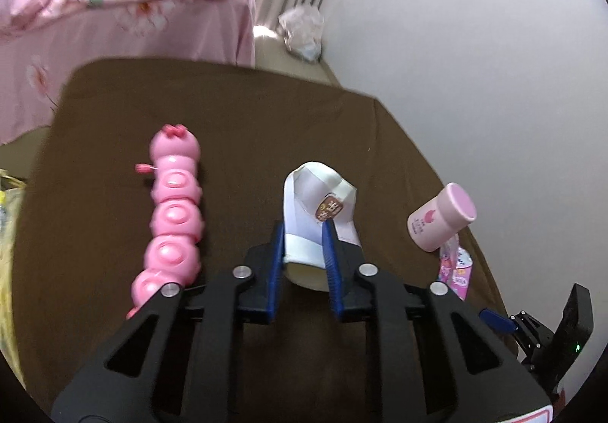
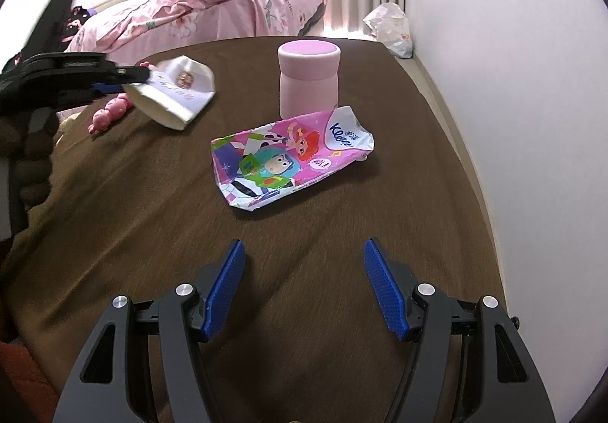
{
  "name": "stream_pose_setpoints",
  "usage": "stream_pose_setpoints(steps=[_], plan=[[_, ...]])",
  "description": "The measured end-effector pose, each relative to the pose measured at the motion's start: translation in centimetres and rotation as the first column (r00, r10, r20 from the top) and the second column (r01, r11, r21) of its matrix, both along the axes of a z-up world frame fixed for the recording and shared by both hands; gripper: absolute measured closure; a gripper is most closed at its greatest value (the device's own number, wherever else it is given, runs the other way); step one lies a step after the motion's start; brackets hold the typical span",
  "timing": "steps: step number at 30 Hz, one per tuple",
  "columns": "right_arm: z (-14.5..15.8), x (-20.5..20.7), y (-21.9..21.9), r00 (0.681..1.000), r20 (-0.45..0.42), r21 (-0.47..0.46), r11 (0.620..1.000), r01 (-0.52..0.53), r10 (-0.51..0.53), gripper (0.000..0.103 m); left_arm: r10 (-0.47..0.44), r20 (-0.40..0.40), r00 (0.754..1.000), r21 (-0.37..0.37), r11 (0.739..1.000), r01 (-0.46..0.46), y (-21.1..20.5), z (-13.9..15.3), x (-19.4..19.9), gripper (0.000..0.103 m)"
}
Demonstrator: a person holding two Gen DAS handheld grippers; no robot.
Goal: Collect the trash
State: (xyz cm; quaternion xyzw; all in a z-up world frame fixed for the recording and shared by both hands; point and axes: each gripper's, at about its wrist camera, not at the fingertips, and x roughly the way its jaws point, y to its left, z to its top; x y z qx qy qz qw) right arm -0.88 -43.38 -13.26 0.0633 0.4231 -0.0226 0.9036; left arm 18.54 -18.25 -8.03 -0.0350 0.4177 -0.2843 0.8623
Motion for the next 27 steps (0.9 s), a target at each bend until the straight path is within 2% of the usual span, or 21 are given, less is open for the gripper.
stream_pose_setpoints(steps=[4, 7, 10, 12, 15, 18, 19, 20, 21, 23, 27], plan=[[1.6, 0.1, 0.5, 0.998, 0.054, 0.014, 1.0, 0.023, -0.024, 0.041, 0.014, 0.072, 0.997, 0.021, 1.0, -0.016, 1.6, 1.8, -3.8, 0.088], [1.8, 1.2, -0.9, 0.992, 0.068, 0.149, 0.984, 0.096, -0.107, 0.041, 0.019, 0.083, 0.996, 0.042, 0.999, -0.022, 2.7, 2.0, -6.3, 0.088], [1.3, 3.1, -2.6, 0.977, 0.044, 0.278, 0.942, 0.189, -0.209, 0.041, 0.062, 0.098, 0.993, 0.05, 0.996, -0.068, 4.3, 1.9, -8.2, 0.089], [0.9, 4.6, -3.1, 0.967, 0.019, 0.324, 0.917, 0.234, -0.253, 0.041, 0.084, 0.112, 0.99, 0.048, 0.995, -0.09, 5.3, 1.8, -9.1, 0.089], [0.6, 6.8, -3.1, 0.958, -0.015, 0.315, 0.908, 0.275, -0.285, 0.041, 0.086, 0.111, 0.99, 0.042, 0.995, -0.091, 6.2, 1.6, -9.9, 0.089], [0.4, 8.7, -2.3, 0.957, -0.037, 0.223, 0.931, 0.289, -0.288, 0.043, 0.091, 0.106, 0.99, 0.033, 0.995, -0.095, 6.6, 1.4, -10.1, 0.089], [0.5, 8.9, -2.1, 0.958, -0.039, 0.202, 0.937, 0.285, -0.283, 0.045, 0.094, 0.102, 0.99, 0.028, 0.995, -0.098, 6.8, 1.4, -10.0, 0.089], [0.4, 8.9, -2.0, 0.961, -0.038, 0.193, 0.941, 0.277, -0.275, 0.057, 0.095, 0.099, 0.991, 0.023, 0.995, -0.098, 7.0, 1.3, -10.0, 0.089], [0.4, 8.8, -2.0, 0.963, -0.039, 0.182, 0.946, 0.269, -0.266, 0.06, 0.096, 0.096, 0.991, 0.021, 0.995, -0.098, 7.1, 1.3, -10.0, 0.089], [0.3, 8.3, -2.2, 0.969, -0.035, 0.19, 0.951, 0.245, -0.243, 0.078, 0.096, 0.09, 0.991, 0.02, 0.995, -0.098, 7.1, 1.1, -10.1, 0.089], [0.1, 6.1, -2.7, 0.978, -0.033, 0.214, 0.955, 0.206, -0.204, 0.09, 0.096, 0.068, 0.993, 0.011, 0.995, -0.096, 7.1, 0.6, -9.8, 0.087]])
